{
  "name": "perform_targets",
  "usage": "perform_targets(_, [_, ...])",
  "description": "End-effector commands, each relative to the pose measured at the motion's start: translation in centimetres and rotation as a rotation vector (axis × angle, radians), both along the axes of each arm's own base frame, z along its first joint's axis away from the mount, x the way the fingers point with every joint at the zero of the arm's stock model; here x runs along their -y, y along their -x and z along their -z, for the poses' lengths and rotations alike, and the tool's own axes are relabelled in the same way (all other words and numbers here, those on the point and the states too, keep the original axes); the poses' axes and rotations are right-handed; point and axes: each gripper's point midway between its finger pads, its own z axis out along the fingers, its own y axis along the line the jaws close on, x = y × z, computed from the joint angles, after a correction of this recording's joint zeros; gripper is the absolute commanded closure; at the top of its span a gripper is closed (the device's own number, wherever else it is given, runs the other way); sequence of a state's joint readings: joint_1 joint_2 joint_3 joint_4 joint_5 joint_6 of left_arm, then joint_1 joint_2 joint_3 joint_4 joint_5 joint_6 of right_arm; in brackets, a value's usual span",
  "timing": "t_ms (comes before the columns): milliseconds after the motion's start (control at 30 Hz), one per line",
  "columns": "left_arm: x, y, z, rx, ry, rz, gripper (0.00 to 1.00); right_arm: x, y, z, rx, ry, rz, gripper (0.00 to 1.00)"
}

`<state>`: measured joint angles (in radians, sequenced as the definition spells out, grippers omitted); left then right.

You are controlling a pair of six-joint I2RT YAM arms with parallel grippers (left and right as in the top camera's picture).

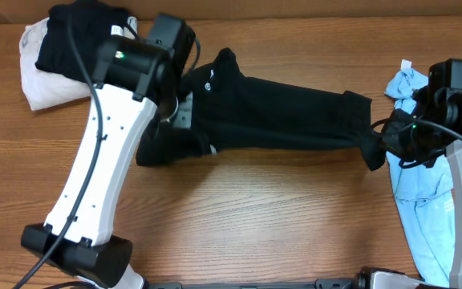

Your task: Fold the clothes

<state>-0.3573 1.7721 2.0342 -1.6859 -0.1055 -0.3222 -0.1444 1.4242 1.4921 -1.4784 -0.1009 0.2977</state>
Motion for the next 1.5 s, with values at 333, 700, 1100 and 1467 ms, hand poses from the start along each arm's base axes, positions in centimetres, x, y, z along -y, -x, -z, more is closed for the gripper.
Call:
perform_targets(333, [-1.6,0.6,9.2,-0.104,-0.086,-0.1,0.96,0.7,-2.3,6.0,-0.047,0.003,-0.008,0.96])
perform_targets(700, [0.0,-5.0,12.3,0.12,-0.02,-0.101,0.96,1.6,-7.9,11.6,-0.038,0.005,-0.008,0.96])
perform_targets(1100, [-0.6,-6.0,15.5,0.172,-0.058,-0.111,0.46,1.8,-9.3,15.2,-0.075,-0.001,-0.008,0.81])
perform_targets(1467, [1.5,-9.2,9.9,0.273,-0.016,0.087,0.0,0.7,-11.8,7.7,0.012,-0.059,-0.08,0.56])
